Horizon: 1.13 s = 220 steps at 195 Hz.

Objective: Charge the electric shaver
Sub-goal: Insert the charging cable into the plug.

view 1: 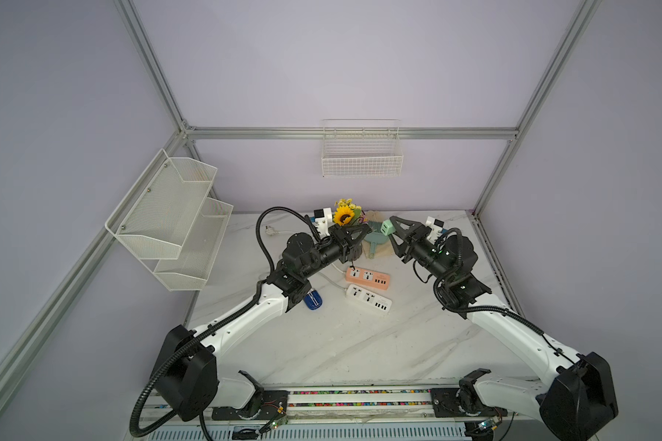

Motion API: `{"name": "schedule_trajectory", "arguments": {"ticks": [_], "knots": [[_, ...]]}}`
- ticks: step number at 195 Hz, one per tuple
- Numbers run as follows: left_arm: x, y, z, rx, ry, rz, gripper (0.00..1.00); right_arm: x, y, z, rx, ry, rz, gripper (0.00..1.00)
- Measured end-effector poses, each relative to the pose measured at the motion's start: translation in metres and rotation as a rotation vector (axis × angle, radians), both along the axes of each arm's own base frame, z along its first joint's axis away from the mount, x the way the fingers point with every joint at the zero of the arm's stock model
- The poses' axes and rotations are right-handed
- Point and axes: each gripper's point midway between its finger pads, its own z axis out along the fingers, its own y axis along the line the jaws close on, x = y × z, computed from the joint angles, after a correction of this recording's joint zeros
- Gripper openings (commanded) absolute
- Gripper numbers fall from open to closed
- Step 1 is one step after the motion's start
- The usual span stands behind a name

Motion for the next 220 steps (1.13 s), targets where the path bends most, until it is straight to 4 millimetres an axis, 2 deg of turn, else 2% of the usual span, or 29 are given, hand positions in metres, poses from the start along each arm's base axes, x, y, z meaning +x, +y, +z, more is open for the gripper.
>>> {"name": "schedule_trajectory", "arguments": {"ticks": [30,60,84,142,220], "knots": [[0.003,-0.011,0.004,-0.012,-0.001,-0.003,0.00,0.001,0.003,0.005,0.012,-0.027,0.005,0.06],[0.006,-0.020,-0.006,-0.004,0.020,0.001,0.00,0.001,0.004,0.007,0.017,-0.037,0.008,0.04],[0.010,-0.020,-0.011,0.006,0.036,0.015,0.00,0.000,0.005,0.008,0.019,-0.042,0.009,0.04],[0.013,-0.018,-0.002,-0.005,0.026,0.039,0.00,0.000,0.006,0.008,0.020,-0.042,0.008,0.03],[0.018,-0.021,-0.005,0.002,0.036,0.038,0.00,0.001,0.005,0.006,0.014,-0.034,-0.005,0.01]]}}
